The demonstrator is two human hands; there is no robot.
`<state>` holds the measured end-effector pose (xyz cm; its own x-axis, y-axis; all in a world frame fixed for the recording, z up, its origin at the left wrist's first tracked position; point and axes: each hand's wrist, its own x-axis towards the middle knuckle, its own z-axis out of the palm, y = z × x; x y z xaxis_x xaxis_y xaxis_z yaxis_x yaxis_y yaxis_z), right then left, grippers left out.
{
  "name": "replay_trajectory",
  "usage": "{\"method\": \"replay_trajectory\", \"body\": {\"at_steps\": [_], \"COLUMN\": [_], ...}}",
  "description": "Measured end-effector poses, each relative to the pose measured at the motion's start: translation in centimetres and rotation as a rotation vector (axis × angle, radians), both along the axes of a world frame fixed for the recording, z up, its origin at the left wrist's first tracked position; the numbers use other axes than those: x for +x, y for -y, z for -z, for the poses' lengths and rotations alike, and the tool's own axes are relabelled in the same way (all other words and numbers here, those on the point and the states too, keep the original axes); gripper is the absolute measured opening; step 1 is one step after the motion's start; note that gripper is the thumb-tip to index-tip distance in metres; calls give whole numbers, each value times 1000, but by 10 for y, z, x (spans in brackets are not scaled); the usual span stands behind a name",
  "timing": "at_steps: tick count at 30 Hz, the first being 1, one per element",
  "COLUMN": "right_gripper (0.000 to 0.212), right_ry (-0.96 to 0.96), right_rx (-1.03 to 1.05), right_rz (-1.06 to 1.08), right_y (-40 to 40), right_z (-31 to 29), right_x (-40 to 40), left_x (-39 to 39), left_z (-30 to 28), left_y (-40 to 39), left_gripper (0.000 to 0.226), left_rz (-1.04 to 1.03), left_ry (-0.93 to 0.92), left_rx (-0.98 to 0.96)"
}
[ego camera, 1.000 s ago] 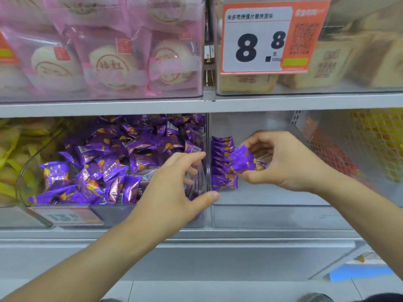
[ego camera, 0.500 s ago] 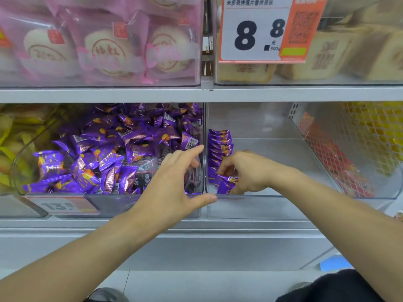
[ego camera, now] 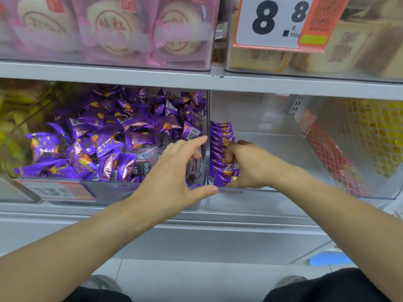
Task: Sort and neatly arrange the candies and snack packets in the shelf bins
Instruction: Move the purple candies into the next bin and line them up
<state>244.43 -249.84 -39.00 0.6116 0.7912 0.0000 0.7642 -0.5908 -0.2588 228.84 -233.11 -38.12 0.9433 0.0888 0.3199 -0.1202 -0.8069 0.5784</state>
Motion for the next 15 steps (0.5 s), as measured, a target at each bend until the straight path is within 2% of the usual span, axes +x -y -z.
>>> {"method": "replay_trajectory", "body": {"at_steps": [4, 9, 13, 15], "right_gripper": [55, 47, 37, 36], "right_ry": [-16, -85, -134, -92], "right_rx": [-9, -100, -34, -6], "right_rz": [-14, 118, 164, 151], "right_y": [3, 7, 7, 5], "right_z": [-13, -12, -5, -3], "right_x": [-8, -4, -1, -2], "left_x": [0, 0, 0, 0], "left_z": [-1, 0, 1, 1], "left_y": [1, 2, 2, 2], "left_gripper": [95, 94, 94, 93], "left_rz": [-4, -3, -1, -1], "left_ry": [-3, 4, 10, 14], "left_rx": [-4, -13, -23, -22]}}
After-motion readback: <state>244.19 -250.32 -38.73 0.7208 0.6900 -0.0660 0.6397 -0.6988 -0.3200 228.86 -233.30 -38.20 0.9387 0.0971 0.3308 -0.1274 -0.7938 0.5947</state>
